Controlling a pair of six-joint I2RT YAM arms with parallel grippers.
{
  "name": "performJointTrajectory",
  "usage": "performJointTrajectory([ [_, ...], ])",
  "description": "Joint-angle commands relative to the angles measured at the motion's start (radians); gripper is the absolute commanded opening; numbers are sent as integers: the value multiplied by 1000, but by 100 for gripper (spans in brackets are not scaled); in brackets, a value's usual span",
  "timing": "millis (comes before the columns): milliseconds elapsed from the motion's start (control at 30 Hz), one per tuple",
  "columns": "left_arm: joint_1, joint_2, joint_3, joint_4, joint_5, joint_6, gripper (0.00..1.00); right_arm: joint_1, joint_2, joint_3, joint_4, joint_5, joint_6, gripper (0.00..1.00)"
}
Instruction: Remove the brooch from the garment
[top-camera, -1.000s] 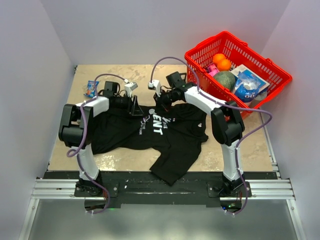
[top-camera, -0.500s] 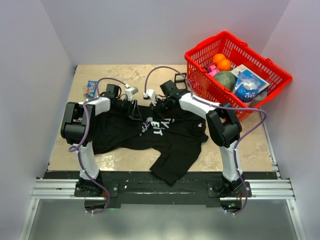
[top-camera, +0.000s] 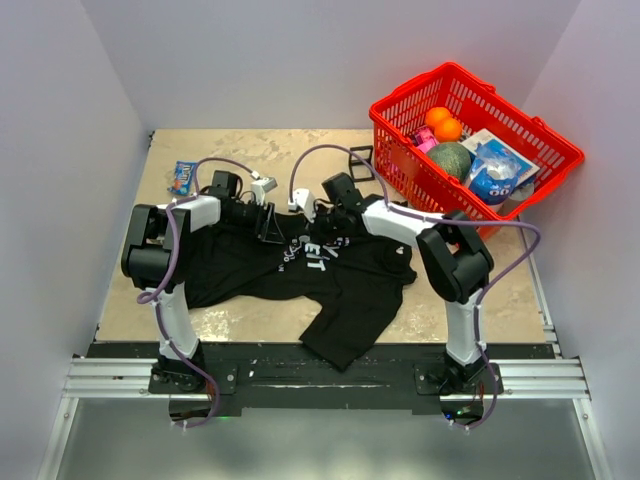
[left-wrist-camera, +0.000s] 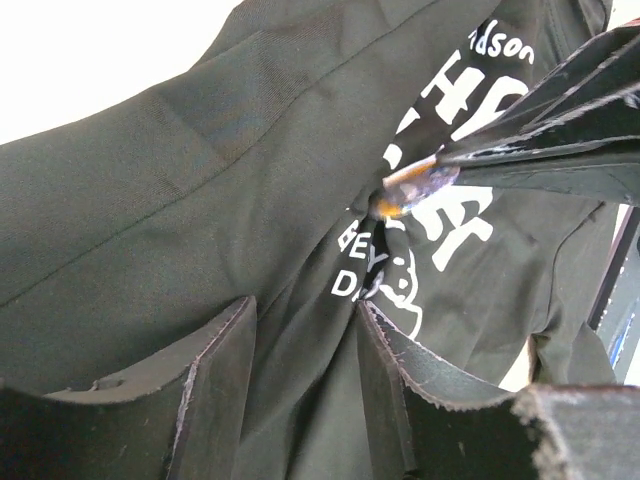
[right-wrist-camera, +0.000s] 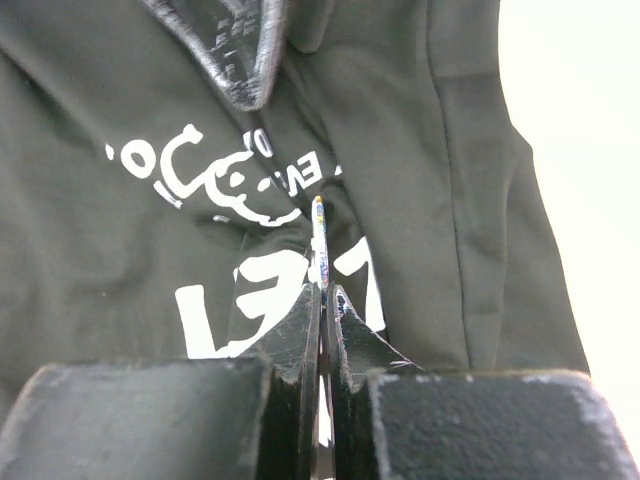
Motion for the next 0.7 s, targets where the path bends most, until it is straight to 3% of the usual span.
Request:
performJointTrajectory([
  [0, -4, -15, -36, -66, -20, 25, 50, 28, -113, -129, 254, 68, -152, 0],
  [200, -4, -21, -31, -84, 14, 36, 49, 42, -111, -205, 365, 59, -253, 0],
  [400, -4, -35, -7, -110, 233, 64, 47, 59, -119, -212, 400, 42, -261, 0],
  [667, -1, 27, 50, -199, 357, 120, 46, 65, -119, -206, 374, 65, -229, 0],
])
